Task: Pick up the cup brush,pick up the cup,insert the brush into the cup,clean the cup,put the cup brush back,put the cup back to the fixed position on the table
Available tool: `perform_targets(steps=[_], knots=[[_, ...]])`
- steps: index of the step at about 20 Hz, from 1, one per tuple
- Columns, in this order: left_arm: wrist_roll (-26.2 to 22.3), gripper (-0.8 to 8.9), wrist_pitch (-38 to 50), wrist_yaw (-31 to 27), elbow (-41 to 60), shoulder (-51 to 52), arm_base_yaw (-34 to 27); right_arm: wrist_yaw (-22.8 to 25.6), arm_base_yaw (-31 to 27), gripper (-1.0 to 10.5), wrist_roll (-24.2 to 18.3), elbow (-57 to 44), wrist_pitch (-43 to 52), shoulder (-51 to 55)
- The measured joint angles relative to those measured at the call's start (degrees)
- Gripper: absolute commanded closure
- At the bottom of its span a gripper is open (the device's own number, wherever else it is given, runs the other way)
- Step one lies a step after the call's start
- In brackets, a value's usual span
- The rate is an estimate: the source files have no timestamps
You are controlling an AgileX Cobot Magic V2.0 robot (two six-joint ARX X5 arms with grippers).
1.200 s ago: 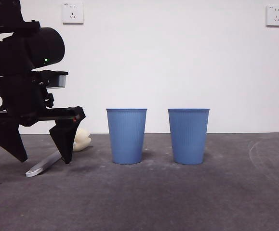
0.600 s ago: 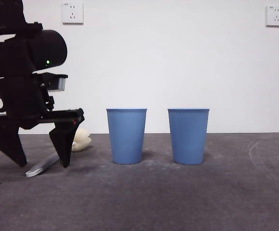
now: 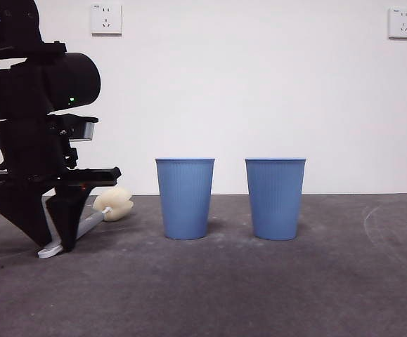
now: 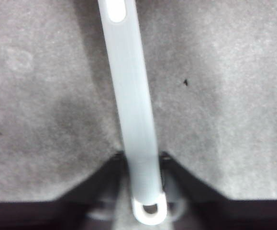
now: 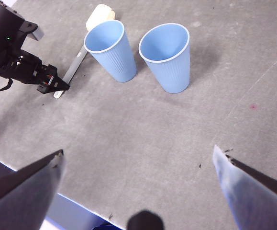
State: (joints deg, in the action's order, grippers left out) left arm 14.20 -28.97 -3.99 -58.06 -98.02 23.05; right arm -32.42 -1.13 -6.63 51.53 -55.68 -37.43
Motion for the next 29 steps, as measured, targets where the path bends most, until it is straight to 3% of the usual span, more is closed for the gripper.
perform_targets(steps=[5,7,20,25,29], knots=[[0.39,7.67,-0.83,0.11,0.0,1.86,-0.07,0.0,0.0,3.5,0.0,0.0,0.0,0.0],[-0.04,8.26,-1.25,0.26,0.0,2.99,-0.31,0.0,0.0,3.5,0.0,0.0,0.0,0.0],[-2.34,8.22,-2.62,3.76,0.33,14.67,-5.92,0.0,0.0,3.5,0.0,0.0,0.0,-0.5],[-7.39,8.22,-9.4,4.39,0.33,19.32,-6.78,-0.15,0.42,3.5,0.0,0.0,4.0,-2.71],[-9.99,8.22,-12.76,4.42,0.33,28.09,-6.73,-0.46,4.37,3.5,-0.07,-1.14,10.97,-6.88]])
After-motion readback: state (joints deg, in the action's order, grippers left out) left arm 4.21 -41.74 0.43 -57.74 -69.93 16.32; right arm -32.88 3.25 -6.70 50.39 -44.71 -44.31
